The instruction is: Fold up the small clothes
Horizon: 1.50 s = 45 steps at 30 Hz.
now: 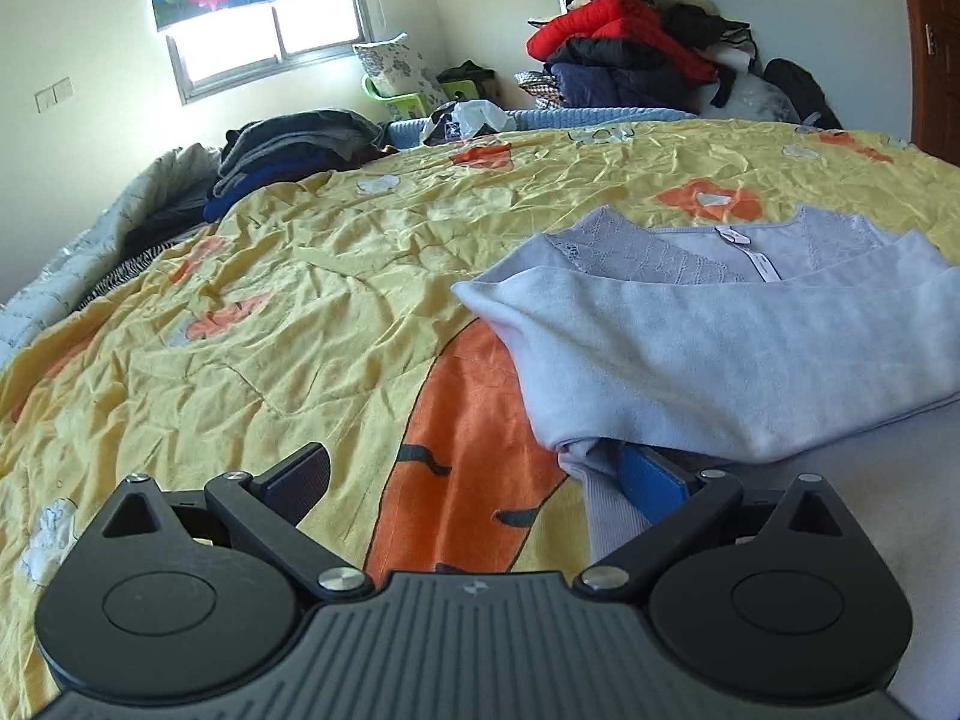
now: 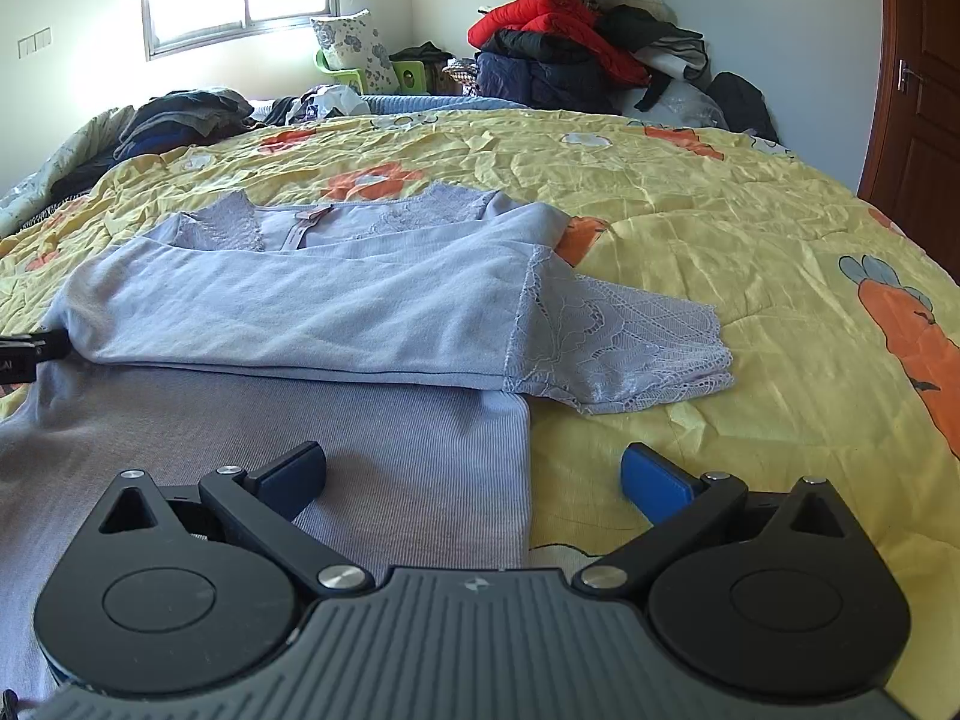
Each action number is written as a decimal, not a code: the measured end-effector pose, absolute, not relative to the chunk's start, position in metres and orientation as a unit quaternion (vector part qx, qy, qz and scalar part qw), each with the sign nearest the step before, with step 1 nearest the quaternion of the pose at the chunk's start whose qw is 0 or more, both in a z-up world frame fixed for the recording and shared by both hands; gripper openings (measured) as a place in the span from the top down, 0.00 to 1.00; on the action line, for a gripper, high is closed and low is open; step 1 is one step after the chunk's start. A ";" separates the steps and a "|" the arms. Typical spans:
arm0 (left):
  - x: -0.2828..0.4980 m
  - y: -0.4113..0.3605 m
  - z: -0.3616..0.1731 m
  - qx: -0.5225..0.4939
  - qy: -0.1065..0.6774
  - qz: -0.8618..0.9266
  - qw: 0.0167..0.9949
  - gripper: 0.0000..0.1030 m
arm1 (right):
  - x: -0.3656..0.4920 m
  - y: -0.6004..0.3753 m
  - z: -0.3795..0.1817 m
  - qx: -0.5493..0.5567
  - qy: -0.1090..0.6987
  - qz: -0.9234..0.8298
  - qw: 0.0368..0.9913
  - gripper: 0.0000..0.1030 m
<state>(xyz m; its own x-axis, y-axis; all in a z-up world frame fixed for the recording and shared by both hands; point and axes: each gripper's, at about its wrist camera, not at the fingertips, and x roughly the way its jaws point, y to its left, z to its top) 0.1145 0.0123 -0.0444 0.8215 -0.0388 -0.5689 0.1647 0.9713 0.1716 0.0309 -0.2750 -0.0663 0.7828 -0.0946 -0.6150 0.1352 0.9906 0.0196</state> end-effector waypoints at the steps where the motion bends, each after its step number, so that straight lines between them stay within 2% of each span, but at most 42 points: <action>1: 0.112 0.016 -0.044 0.104 0.290 -0.059 0.950 0.00 | 0.031 -0.275 -0.066 0.032 0.324 -0.061 0.944 0.00; 12: 0.133 0.023 -0.041 0.052 0.294 -0.062 0.953 0.00 | 0.031 -0.275 -0.066 0.031 0.324 -0.061 0.944 0.00; 19: 0.132 0.036 -0.043 0.005 0.283 0.018 0.959 0.00 | 0.031 -0.275 -0.065 0.035 0.322 -0.060 0.944 0.00; 24: 0.135 0.045 -0.051 0.003 0.312 0.017 0.950 0.00 | 0.031 -0.275 -0.065 0.037 0.321 -0.061 0.944 0.00; 31: 0.108 0.041 -0.041 0.098 0.303 0.003 0.948 0.00 | 0.027 -0.276 -0.062 0.038 0.331 -0.055 0.941 0.00; 35: 0.092 0.046 -0.030 0.141 0.261 0.039 0.954 0.00 | 0.015 -0.284 -0.045 0.067 0.308 -0.034 0.948 0.01; 36: 0.092 0.046 -0.023 0.136 0.251 0.036 0.958 0.00 | 0.014 -0.287 -0.038 0.075 0.293 -0.027 0.953 0.03; 41: 0.110 0.022 0.009 0.080 0.230 -0.048 0.969 0.00 | 0.041 -0.282 -0.014 0.058 0.242 -0.015 0.968 0.27; 43: 0.120 0.007 0.011 0.056 0.238 -0.083 0.966 0.00 | 0.058 -0.277 -0.014 0.051 0.242 -0.011 0.969 0.41; 45: 0.129 -0.007 0.007 0.033 0.249 -0.110 0.962 0.00 | 0.074 -0.271 -0.020 0.050 0.258 0.007 0.965 0.50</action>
<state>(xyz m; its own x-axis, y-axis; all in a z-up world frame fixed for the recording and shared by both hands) 0.1292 -0.0065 0.0066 0.8522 -0.1948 -0.4856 0.2273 0.9738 0.0082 0.0740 -0.2711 -0.0201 0.8664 0.0402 -0.4977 0.0119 0.9948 0.1010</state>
